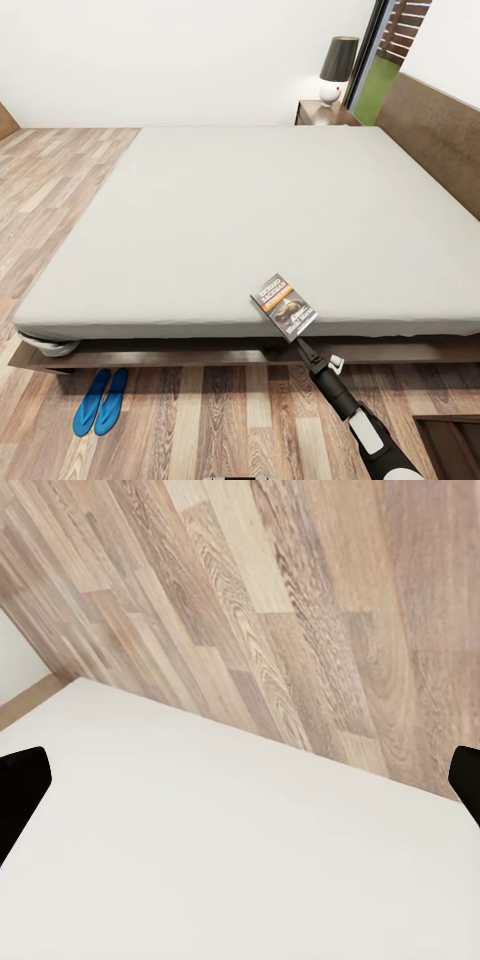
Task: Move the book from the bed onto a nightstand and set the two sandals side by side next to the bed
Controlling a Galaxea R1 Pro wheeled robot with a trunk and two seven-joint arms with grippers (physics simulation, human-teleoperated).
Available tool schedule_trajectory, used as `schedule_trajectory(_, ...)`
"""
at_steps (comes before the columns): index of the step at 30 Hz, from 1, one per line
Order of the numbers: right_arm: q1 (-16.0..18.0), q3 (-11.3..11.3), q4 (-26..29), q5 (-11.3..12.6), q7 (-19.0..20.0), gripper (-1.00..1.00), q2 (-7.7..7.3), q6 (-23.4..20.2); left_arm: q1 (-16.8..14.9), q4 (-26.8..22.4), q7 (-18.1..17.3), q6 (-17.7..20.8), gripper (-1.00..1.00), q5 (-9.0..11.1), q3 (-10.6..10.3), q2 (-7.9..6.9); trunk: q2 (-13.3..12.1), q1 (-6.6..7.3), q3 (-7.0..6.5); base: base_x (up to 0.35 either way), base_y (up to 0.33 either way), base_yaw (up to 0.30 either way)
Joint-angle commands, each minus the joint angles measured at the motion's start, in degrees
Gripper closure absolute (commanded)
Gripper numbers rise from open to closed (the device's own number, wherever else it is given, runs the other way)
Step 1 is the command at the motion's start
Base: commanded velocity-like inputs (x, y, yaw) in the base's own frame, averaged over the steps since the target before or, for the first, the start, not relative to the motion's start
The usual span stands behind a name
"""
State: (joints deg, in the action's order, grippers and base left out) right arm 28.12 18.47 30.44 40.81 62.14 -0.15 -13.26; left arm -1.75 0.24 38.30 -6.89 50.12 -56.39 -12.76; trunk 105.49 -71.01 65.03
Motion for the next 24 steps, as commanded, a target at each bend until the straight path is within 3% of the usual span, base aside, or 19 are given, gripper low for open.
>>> schedule_trajectory(1, 0.03, 0.07, -0.03, 0.34, 0.18, -1.0, 0.0, -0.6, -0.01, 0.03, 0.02, -0.31, -1.0, 0.61, -0.39, 0.01, 0.01, 0.01, 0.03, 0.0, 0.01, 0.0)
schedule_trajectory(24, 0.0, 0.01, -0.03, 0.32, 0.14, -1.0, 0.06, -0.56, -0.01, 0.03, 0.02, -0.37, -1.0, 0.67, -0.44, 0.02, 0.01, 0.01, 0.03, 0.0, 0.06, 0.0)
